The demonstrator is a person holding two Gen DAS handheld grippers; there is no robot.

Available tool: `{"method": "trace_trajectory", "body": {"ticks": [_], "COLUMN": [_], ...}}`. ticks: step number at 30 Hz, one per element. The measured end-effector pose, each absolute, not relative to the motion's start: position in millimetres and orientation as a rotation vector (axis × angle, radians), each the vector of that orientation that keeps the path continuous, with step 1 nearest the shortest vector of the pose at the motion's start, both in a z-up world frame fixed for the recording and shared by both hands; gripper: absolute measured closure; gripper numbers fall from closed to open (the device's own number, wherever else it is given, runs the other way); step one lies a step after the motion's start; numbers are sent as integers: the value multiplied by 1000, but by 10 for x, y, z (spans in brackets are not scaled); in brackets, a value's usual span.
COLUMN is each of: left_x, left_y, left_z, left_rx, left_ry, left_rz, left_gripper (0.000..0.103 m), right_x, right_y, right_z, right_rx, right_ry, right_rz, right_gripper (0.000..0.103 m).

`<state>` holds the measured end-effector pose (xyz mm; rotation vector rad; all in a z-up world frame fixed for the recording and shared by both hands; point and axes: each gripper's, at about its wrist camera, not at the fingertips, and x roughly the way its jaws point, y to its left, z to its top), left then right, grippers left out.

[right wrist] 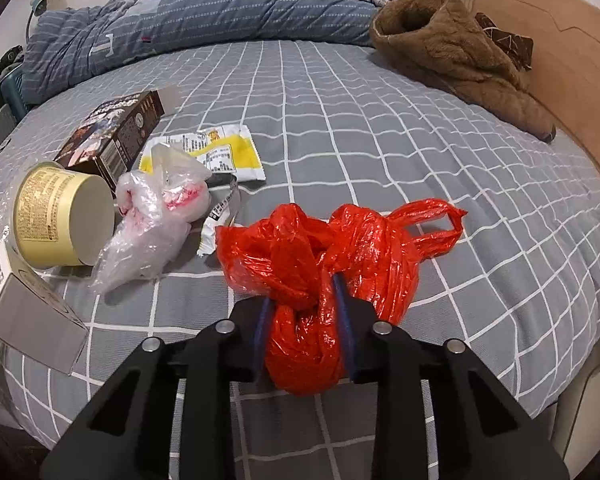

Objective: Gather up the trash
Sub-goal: 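Grasp the white QR-code bag with the left tool while the right tool grasps the red bag, then carry the white bag and red bag down toward the black trash bin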

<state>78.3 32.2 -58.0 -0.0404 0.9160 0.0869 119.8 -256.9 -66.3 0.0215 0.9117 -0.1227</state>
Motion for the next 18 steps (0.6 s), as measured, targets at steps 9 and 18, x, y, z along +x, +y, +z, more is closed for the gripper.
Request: {"method": "trace_trajectory", "body": {"ticks": [9, 18], "left_x": [665, 545], "left_y": [312, 390], "left_z": [-385, -192], "left_rx": [-47, -55], "left_ry": [884, 846], "left_rz": [58, 75], "left_gripper": [49, 49], "right_x": [1085, 918], "right_y": [-2496, -2313], "right_z": [-458, -292], "right_rx": [18, 2], "right_ry": [865, 825], "right_rz": [-104, -69], "right_gripper": [79, 79]}}
